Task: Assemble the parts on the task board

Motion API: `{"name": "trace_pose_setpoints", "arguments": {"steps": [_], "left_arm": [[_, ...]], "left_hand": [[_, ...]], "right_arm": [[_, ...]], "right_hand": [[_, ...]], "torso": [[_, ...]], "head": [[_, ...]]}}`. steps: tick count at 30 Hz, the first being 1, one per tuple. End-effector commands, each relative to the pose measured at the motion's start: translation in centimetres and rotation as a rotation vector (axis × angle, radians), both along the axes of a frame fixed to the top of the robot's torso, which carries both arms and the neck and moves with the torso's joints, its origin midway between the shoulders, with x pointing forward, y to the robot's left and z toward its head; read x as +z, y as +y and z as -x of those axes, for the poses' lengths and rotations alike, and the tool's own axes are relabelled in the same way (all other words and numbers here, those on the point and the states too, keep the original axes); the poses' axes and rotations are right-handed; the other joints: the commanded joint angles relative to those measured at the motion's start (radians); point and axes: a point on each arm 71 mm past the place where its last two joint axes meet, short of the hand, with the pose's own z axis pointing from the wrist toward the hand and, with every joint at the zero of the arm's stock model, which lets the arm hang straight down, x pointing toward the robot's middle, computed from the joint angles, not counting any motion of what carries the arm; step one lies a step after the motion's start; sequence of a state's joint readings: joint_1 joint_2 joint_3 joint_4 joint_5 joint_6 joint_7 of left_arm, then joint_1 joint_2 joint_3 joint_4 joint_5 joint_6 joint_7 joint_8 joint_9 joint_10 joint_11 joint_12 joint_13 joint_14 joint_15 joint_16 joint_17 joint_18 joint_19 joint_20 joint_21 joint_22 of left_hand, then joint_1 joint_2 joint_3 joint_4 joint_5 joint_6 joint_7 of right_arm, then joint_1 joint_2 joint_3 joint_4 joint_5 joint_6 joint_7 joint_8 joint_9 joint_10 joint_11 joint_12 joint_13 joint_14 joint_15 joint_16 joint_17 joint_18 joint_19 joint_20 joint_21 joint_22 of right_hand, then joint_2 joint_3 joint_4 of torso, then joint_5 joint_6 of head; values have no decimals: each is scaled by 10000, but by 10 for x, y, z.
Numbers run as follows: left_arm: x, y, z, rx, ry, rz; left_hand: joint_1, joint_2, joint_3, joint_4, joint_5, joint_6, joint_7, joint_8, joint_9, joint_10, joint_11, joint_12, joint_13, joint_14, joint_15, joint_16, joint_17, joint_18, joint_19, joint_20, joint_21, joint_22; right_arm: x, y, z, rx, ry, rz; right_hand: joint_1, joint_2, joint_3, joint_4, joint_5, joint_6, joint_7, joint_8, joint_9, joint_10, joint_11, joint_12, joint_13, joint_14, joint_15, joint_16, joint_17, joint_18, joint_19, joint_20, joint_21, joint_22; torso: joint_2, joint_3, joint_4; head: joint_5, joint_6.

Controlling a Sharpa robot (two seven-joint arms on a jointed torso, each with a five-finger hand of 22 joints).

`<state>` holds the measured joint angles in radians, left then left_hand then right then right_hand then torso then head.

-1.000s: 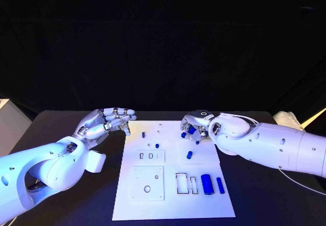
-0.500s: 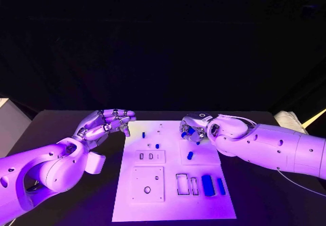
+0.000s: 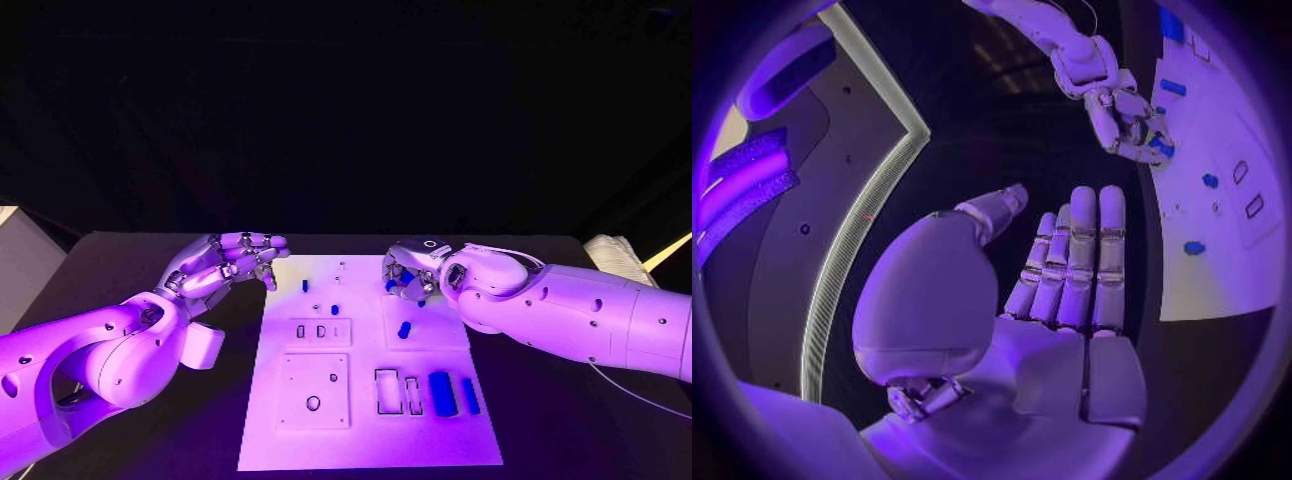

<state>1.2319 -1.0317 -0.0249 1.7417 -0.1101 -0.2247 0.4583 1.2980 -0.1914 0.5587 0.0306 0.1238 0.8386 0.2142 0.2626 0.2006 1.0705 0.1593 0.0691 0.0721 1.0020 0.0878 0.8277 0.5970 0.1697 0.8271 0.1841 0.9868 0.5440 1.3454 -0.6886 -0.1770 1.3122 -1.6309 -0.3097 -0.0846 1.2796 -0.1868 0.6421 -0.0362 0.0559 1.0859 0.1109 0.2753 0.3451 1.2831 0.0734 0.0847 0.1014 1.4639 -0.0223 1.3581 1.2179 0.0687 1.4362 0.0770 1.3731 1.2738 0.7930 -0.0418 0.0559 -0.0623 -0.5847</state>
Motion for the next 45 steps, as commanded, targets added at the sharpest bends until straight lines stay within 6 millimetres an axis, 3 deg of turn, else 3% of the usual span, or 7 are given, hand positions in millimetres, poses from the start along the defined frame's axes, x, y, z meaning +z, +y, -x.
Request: {"name": "trace_pose_setpoints", "arguments": {"steps": [1,11,13,28,35,45], "left_arm": [[1,-2,0,-205,-30,41],[1,-1,-1,-201,12,15],[0,-1,-1,-213,17,16],[0,-5,-2,-304,44,31],[0,-9,-2,-375,52,49],[1,-9,-2,-375,40,44]], "left_hand": [[-47,39,-17,34,-39,-71,110,-54,-12,-87,5,-41,8,-68,-3,45,13,124,-58,0,59,17],[10,62,-1,3,-46,-80,110,-65,-11,-107,7,-34,12,-84,-3,69,20,128,-82,6,96,37],[10,62,-1,3,-46,-80,110,-65,-11,-107,7,-34,12,-84,-3,69,20,128,-82,6,96,37],[62,28,-12,-48,-63,-92,111,-77,-9,-123,9,-26,17,-101,-3,95,26,132,-103,10,142,62],[64,24,-16,-52,-66,-92,113,-78,-9,-124,9,-24,18,-105,-1,99,27,132,-108,11,150,67],[64,24,-16,-52,-66,-92,113,-78,-9,-124,9,-24,18,-105,-1,99,27,132,-108,11,150,67]], "right_arm": [[5,0,1,-149,-708,-411],[23,12,0,-292,-1800,-1334],[25,16,-1,-313,-1940,-1444],[27,47,-15,-217,-2165,-1631],[23,56,-19,-215,-2093,-1634],[20,65,-21,-117,-1972,-1598]], "right_hand": [[215,292,1,-90,20,83,-9,102,186,385,-310,23,208,472,-87,80,6,-103,49,-33,82,88],[229,277,-32,-143,10,41,6,127,269,383,-305,-16,249,471,-93,105,21,-128,93,-41,176,230],[222,274,-34,-150,12,4,20,117,286,360,-293,-41,256,472,-88,114,27,-130,91,-38,183,241],[236,271,-17,-186,23,-80,67,92,334,305,-259,-103,277,474,-70,145,51,-143,110,-23,233,318],[217,273,-15,-183,28,-121,86,77,355,276,-239,-133,284,470,-53,146,39,-139,96,-12,224,305],[206,269,-16,-181,31,-136,93,70,363,265,-231,-143,287,470,-47,151,41,-139,94,-7,226,308]], "torso": [[11,-2,6],[22,-22,11],[44,-27,37],[111,-44,63],[154,-107,125],[168,-126,153]], "head": [[-6,13],[4,90],[-13,133],[25,130],[5,129],[-3,99]]}}
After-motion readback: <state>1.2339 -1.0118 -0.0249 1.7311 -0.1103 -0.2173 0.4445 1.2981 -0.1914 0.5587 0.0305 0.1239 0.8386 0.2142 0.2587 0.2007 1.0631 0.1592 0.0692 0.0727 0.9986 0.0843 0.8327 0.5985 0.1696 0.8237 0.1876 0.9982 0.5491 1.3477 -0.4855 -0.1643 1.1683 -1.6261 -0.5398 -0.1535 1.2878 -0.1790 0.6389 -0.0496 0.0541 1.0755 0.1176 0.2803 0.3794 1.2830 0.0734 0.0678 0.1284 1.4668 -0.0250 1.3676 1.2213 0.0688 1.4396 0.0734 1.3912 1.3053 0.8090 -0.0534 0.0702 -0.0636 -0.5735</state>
